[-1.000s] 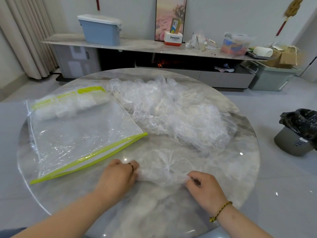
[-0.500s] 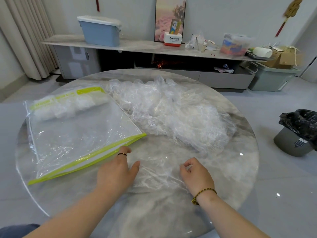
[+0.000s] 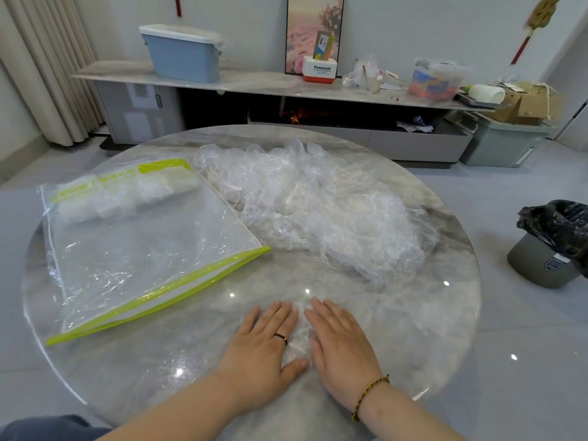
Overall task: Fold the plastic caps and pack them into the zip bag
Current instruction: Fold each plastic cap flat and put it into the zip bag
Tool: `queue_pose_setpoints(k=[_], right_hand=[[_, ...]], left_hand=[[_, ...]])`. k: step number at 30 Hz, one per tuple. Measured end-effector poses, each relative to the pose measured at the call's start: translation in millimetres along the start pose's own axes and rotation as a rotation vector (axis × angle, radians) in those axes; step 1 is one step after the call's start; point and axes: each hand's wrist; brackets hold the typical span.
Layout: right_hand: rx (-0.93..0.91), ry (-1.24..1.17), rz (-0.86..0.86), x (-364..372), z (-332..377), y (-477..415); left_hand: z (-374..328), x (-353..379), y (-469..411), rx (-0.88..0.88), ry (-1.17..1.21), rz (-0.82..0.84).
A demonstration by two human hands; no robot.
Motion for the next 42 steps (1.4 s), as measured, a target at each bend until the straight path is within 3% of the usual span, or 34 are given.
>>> queue_pose_setpoints(k=[7, 9, 11, 14, 16, 20, 25, 30, 32, 35, 37, 40, 42], right_hand=[[0.075, 0.028, 0.185, 6, -5, 7], [0.101, -0.019, 0.151, -3, -5, 3], [0.095, -0.051, 0.107, -10, -12, -2], [0.130, -0.095, -0.070, -37, -19, -5], [0.158, -0.091, 0.095, -51, -31, -4], [0.160, -0.084, 0.464, -57, -38, 0], [0.056, -0.086, 0.280, -49, -32, -4], [0.001, -0.081, 0.209, -33, -30, -13], [0.020, -0.069, 0.121, -28, -28, -13], [-0.126, -0.161, -0.172, -28, -20, -7], [-0.332, -0.229, -0.151, -26, -14, 5], [-0.477, -0.136, -0.045, -15, -3, 24], [-0.500, -0.103, -0.026, -4, -2, 29]], left_hand=[[-2, -10, -3, -0.032, -0.016, 0.055], [-1, -10, -8, -0.010, 0.024, -0.063], [3, -19, -7, -0.056, 0.151, -0.013], [11, -26, -12, -0.114, 0.260, -0.158], [16, -29, -13, -0.172, 0.343, -0.203], [18, -32, -12, -0.250, 0.315, -0.095], [17, -34, -4, -0.308, 0.247, -0.048], [20, -38, 7, -0.356, 0.299, 0.007], [15, -45, 14, -0.302, 0.240, -0.066], [14, -55, 18, -0.085, 0.155, -0.331], [19, -45, 19, 0.103, 0.236, -0.453], [27, -32, 14, 0.288, 0.237, -0.362], [29, -29, 12, 0.319, 0.205, -0.295]])
Point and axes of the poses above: each hand's wrist, its own y-axis away from the middle knuckle, its own x-axis out of the palm, z = x × y
